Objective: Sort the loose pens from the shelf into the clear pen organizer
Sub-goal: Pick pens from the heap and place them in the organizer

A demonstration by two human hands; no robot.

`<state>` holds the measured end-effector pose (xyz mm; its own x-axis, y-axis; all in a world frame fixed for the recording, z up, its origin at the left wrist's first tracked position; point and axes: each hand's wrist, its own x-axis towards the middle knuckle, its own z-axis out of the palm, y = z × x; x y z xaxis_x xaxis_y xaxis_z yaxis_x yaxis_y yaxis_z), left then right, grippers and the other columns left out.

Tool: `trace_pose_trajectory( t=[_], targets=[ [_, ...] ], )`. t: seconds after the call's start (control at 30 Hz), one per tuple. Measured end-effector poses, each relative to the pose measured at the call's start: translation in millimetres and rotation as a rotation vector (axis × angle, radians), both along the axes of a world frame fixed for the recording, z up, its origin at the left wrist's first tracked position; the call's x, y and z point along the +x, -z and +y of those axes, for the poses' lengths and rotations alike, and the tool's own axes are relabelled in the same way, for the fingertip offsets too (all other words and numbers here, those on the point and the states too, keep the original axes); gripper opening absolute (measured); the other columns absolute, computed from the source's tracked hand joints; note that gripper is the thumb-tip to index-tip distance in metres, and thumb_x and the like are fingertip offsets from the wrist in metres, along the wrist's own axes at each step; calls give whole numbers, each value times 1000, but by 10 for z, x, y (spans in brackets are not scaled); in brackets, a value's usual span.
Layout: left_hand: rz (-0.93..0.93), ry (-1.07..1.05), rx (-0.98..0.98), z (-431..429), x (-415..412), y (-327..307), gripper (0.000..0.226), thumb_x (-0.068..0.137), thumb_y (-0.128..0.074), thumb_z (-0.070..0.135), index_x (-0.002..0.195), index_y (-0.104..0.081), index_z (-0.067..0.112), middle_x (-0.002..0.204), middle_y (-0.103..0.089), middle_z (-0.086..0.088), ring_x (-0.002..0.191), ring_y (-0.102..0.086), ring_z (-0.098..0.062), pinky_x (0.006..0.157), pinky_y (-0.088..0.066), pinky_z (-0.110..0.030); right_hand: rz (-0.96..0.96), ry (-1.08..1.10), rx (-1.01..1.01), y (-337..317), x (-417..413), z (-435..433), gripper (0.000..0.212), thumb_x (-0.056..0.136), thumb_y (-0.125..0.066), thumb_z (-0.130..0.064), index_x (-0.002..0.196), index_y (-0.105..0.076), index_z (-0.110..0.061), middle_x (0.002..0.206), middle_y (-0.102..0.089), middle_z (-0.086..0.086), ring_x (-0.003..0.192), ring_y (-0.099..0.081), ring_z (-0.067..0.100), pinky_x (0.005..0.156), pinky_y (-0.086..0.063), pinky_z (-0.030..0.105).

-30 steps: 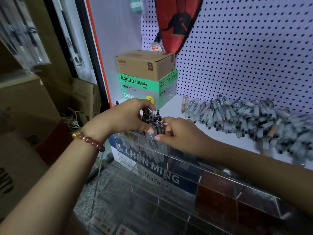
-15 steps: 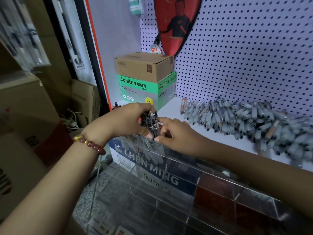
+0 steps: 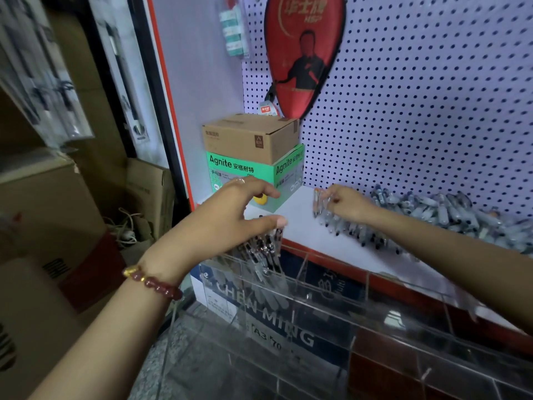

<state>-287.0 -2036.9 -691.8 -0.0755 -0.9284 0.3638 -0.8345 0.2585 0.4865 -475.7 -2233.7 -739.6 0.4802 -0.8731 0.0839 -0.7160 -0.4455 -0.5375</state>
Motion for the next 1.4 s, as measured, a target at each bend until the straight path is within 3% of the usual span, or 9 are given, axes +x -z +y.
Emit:
trace_pose_trajectory(
  t=[0.1,0.27,0.43,0.57,0.67,0.9,1.13,1.3,1.4],
  targets=[
    [-5,-7,-71,-81,-14,39,41,82,-58,53,114,-60,28,116,-58,13,104,-48,1,84,-41,-18,204,3,-106,98,195,-220,23,97,-51,-28,114,-59,-15,109,-63,3,89,-63,18,82,-49,26],
    [-10,-33,-74,-197,-13,95,26,89,-62,34,114,-59,27,112,-56,11,95,-43,8,79,-36,-15,543,131,-230,197,456,-360,41,93,-51,-49,108,-58,-12,99,-62,6,95,-57,23,94,-41,36],
    [18,-68,-126,-253,-61,54,27,90,-62,29,117,-60,26,105,-52,15,101,-45,-4,79,-34,-13,641,129,-227,165,568,-393,13,85,-56,-26,84,-52,-14,71,-47,-1,67,-46,14,61,-36,26],
    [30,-69,-120,-280,-103,47,24,91,-61,28,115,-59,26,106,-55,14,103,-47,-7,82,-35,-19,650,14,-76,123,606,-374,50,81,-57,-39,123,-49,-13,91,-60,0,80,-54,18,68,-38,29],
    [35,-77,-112,-294,-119,48,24,92,-60,26,116,-59,24,106,-53,15,105,-46,-4,79,-33,-13,644,-68,-92,142,578,-322,35,83,-55,-39,105,-56,-11,89,-60,2,81,-55,20,63,-38,28],
    [102,-112,-147,-295,-153,23,18,92,-60,22,109,-61,25,107,-59,14,104,-51,-2,83,-34,-13,172,40,-266,103,388,-166,17,93,-48,-23,96,-33,-15,70,-44,-2,61,-44,16,49,-30,27],
    [482,-56,-178,-269,-345,-58,12,93,-58,13,101,-62,21,98,-67,6,92,-60,0,81,-46,-15,-708,-130,-116,-445,148,631,27,94,-46,-2,81,-31,-20,69,-37,-4,55,-31,10,54,-28,28],
    [897,122,-42,-131,-640,-157,39,101,-42,30,116,-58,-2,110,-67,-20,102,-66,-22,92,-52,-28,-706,-431,-190,-483,-83,1459,23,96,-47,-4,87,-33,-20,65,-42,-13,53,-34,5,50,-31,33],
    [1071,171,-3,-54,-764,-165,42,101,-36,27,118,-57,-6,105,-70,-17,88,-67,-20,75,-55,-20,-662,-463,-246,-391,-153,1611,18,94,-48,-12,87,-34,-19,71,-40,1,60,-42,23,58,-39,46]
  ],
)
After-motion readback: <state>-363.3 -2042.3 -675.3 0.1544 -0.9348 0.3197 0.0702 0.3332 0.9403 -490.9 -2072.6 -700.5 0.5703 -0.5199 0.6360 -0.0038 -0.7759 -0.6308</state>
